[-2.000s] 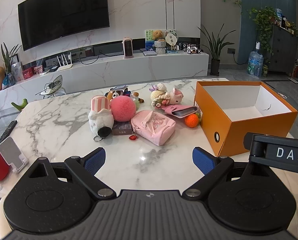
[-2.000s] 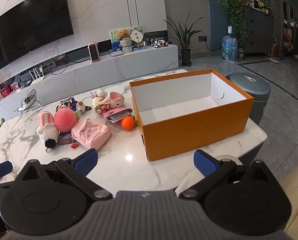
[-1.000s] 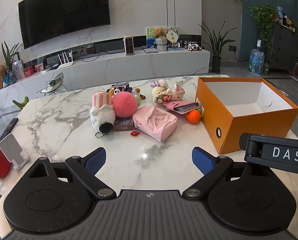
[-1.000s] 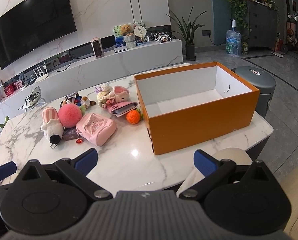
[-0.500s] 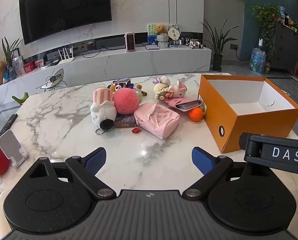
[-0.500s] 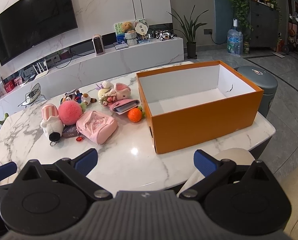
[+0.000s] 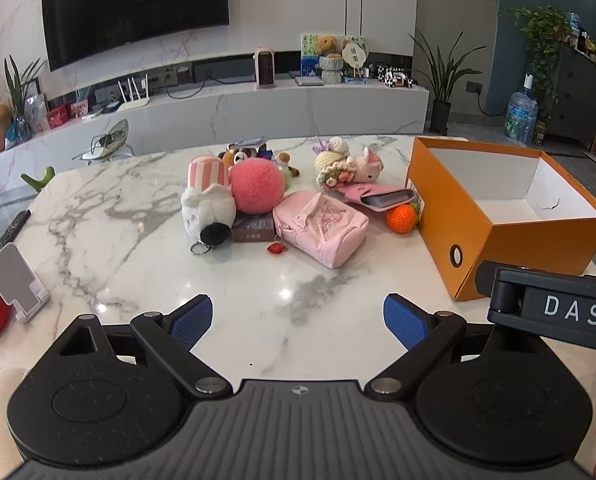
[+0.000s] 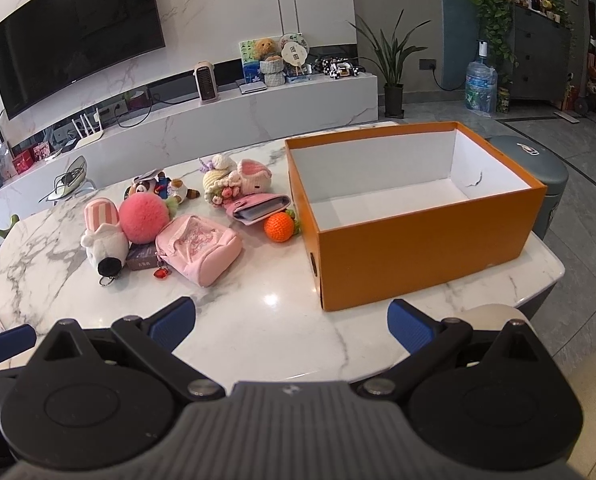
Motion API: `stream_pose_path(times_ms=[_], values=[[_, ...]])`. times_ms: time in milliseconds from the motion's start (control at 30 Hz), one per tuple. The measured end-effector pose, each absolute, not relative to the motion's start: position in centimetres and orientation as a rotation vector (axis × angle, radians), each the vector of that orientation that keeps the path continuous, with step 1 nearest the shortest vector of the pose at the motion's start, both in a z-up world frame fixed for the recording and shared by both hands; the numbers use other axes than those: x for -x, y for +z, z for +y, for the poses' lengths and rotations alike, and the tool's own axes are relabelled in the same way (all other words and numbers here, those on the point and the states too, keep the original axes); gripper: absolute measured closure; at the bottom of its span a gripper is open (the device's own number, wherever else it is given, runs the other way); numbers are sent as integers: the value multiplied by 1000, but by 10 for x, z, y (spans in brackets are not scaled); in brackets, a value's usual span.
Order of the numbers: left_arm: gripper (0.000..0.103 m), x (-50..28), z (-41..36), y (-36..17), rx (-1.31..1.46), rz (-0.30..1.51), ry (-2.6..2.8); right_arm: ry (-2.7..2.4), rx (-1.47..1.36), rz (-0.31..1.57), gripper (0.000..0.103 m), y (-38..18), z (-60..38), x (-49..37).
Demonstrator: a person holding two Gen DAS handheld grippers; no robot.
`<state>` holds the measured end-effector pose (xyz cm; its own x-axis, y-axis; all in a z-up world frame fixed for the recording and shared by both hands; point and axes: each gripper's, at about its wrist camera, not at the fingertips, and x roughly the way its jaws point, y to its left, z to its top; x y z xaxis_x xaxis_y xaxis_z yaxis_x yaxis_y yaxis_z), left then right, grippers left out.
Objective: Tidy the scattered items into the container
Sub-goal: 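Reach the left tool to the striped-hat bunny while the right tool reaches the pink backpack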
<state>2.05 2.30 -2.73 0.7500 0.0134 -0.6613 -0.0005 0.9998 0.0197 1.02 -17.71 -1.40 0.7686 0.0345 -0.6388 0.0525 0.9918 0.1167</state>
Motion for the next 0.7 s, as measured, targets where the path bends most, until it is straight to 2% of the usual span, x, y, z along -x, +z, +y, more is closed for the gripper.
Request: stream_pose_path(times_ms=[367, 700], values=[[0, -49, 47, -39, 14, 747, 100, 4, -76, 676, 0, -20, -165, -40], [0, -80, 74, -44, 32, 761, 189, 169, -4, 573, 0, -16, -131, -70]])
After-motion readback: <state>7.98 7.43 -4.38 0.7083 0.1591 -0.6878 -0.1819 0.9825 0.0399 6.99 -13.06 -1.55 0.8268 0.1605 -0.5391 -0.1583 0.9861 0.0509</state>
